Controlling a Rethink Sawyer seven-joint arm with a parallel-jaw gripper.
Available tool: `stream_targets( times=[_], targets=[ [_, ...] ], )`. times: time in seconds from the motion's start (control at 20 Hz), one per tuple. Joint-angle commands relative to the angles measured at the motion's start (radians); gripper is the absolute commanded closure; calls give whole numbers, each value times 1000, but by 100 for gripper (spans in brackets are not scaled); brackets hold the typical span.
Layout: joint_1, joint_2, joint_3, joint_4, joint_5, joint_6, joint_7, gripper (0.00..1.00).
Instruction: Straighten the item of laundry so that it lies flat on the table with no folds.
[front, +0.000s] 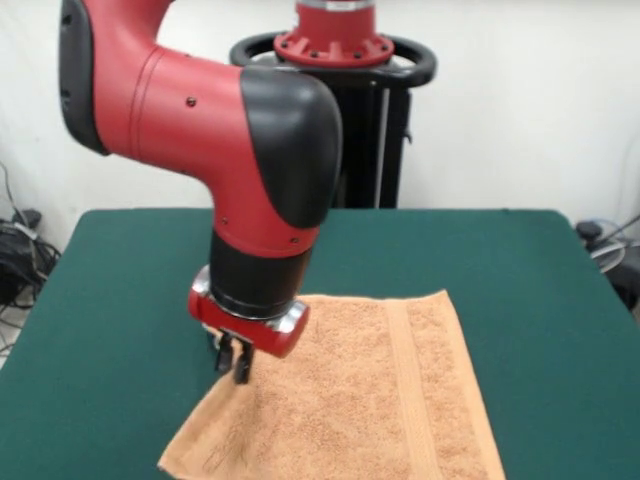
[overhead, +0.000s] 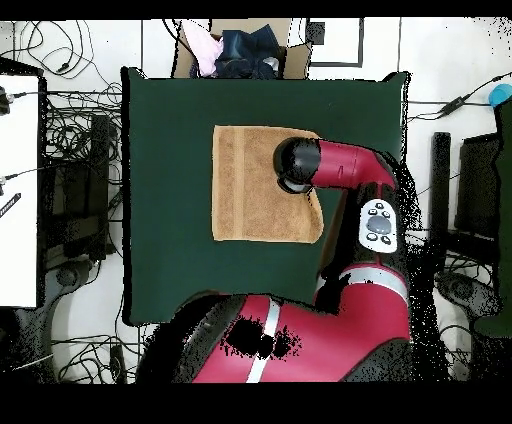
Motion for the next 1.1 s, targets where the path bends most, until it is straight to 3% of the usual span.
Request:
stream_targets(
  times=[0.05,0.1,1.1],
  targets=[
    [32,32,-19,149,52,85,225,100],
    [35,33,-22,150,58,81,222,0],
    [37,42,-13,166,112,36,243,0]
  ],
)
